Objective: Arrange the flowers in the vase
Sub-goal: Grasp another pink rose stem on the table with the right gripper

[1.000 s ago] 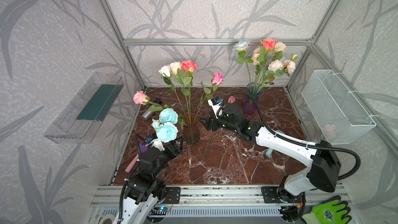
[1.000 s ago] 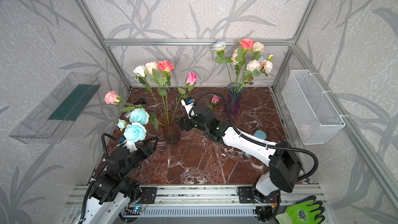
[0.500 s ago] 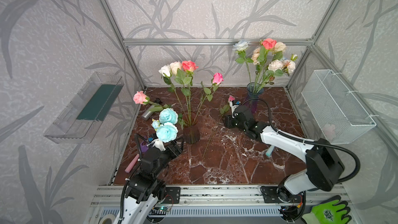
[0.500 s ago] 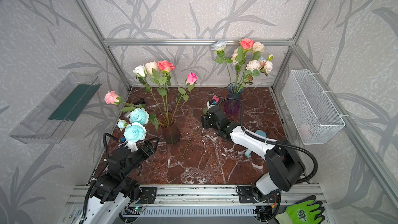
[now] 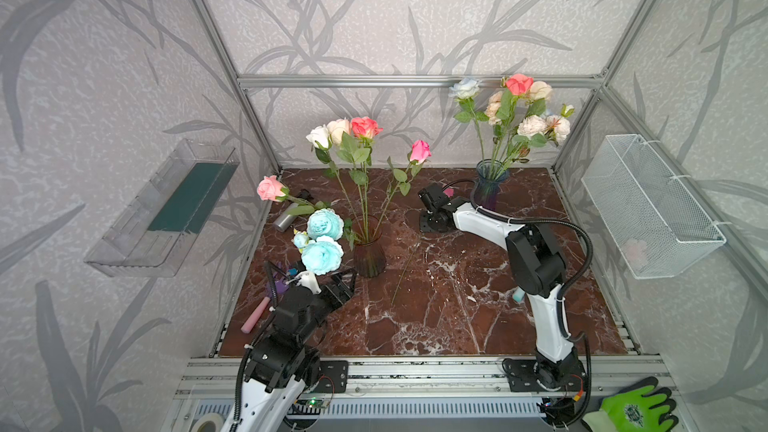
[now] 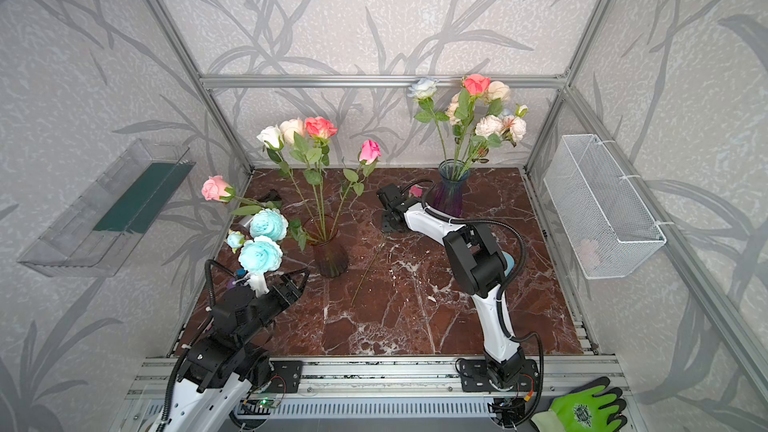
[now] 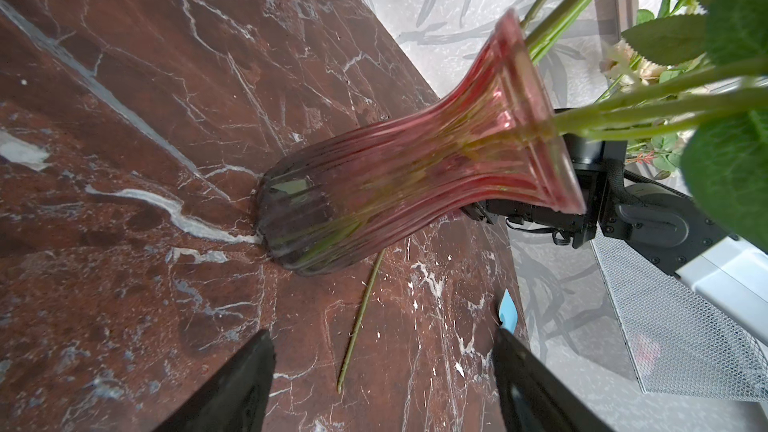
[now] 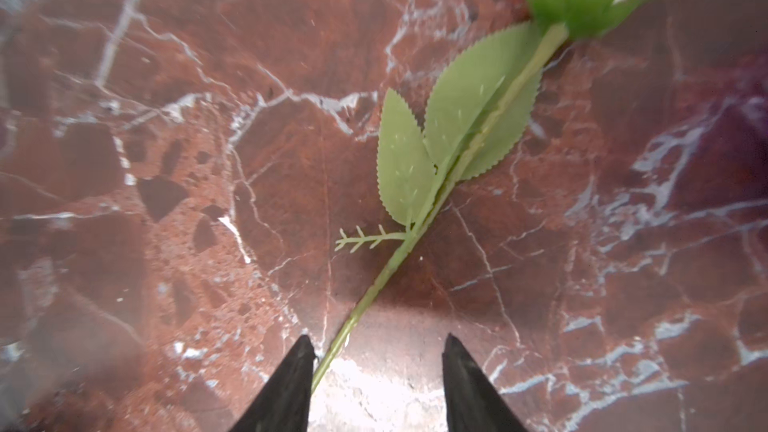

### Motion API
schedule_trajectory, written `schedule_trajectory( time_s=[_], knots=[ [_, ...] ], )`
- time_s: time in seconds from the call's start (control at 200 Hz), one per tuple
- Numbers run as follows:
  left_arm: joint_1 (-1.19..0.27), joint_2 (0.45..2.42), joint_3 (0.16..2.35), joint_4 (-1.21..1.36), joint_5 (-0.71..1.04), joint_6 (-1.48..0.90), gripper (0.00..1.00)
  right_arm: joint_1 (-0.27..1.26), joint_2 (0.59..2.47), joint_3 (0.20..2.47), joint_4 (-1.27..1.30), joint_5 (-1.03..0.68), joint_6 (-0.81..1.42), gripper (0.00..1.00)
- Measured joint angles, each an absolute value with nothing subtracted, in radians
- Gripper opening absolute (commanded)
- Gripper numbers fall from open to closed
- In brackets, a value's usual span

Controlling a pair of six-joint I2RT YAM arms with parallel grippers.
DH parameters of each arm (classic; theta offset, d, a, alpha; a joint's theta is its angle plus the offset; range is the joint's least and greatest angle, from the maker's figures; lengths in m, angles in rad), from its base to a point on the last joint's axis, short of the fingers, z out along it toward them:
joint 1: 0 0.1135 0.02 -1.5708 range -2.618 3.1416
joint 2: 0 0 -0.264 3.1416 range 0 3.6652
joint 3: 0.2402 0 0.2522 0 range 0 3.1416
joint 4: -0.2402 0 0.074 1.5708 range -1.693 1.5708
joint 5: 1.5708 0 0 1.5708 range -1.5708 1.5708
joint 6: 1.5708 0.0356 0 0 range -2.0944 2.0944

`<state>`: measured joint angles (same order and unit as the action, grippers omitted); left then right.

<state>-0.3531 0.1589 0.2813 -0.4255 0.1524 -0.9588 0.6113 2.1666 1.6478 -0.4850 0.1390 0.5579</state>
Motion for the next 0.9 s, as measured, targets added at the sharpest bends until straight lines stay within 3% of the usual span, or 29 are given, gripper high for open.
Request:
schedule_trajectory(
  time_s=[0.215, 0.565, 0.9],
  knots=[
    [-0.353, 0.16, 0.275, -0.411, 0.157, -0.963, 0.83, 0.623, 2.229, 1.706, -0.55, 0.147, 0.585, 0.48],
    [-0.353, 0.16, 0.275, -0.411, 0.159, -0.963, 0.83, 0.626, 2.242, 1.706, -0.557, 0.133, 0.605, 0.19],
    [-0.353, 0.145, 0.275, -0.424, 0.154, -0.962, 0.83, 0.607, 2.171, 1.576, -0.458, 0.057, 0.607, 0.06]
  ],
)
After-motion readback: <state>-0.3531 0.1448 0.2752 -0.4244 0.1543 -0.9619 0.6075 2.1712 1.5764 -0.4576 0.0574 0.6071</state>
